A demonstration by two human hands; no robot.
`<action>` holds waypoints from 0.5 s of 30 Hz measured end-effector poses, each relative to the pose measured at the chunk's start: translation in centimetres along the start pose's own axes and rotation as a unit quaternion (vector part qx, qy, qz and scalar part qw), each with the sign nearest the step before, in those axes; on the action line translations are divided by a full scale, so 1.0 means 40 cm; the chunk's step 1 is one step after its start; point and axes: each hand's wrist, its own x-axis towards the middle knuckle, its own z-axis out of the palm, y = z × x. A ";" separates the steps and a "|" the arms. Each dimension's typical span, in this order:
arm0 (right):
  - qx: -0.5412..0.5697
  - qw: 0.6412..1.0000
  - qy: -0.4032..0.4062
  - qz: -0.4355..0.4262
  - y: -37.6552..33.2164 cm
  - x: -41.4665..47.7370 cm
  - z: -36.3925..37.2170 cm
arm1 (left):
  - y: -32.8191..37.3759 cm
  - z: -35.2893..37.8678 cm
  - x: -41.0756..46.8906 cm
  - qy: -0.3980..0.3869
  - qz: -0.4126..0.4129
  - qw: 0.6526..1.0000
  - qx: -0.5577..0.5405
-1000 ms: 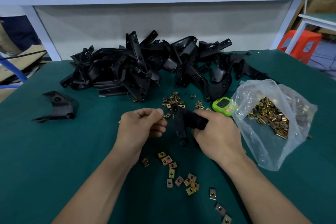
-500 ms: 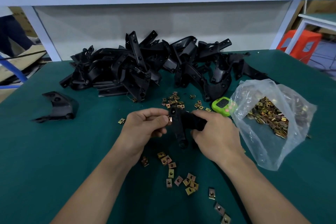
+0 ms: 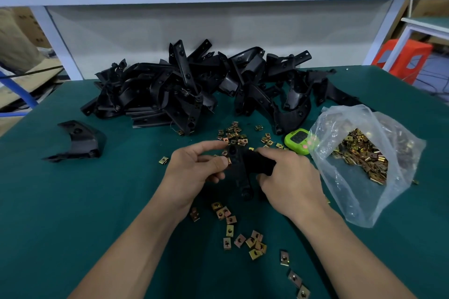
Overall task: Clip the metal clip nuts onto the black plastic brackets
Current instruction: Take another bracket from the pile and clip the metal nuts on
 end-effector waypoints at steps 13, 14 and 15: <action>-0.049 0.997 0.051 -0.040 -0.044 -0.026 0.020 | 0.001 0.006 -0.004 0.018 0.022 0.999 0.021; -0.045 0.997 0.056 -0.040 -0.047 -0.027 0.022 | 0.003 0.007 -0.005 0.024 0.020 0.999 0.022; -0.038 0.997 0.060 -0.038 -0.048 -0.029 0.025 | 0.003 0.008 -0.004 0.030 0.020 0.999 0.025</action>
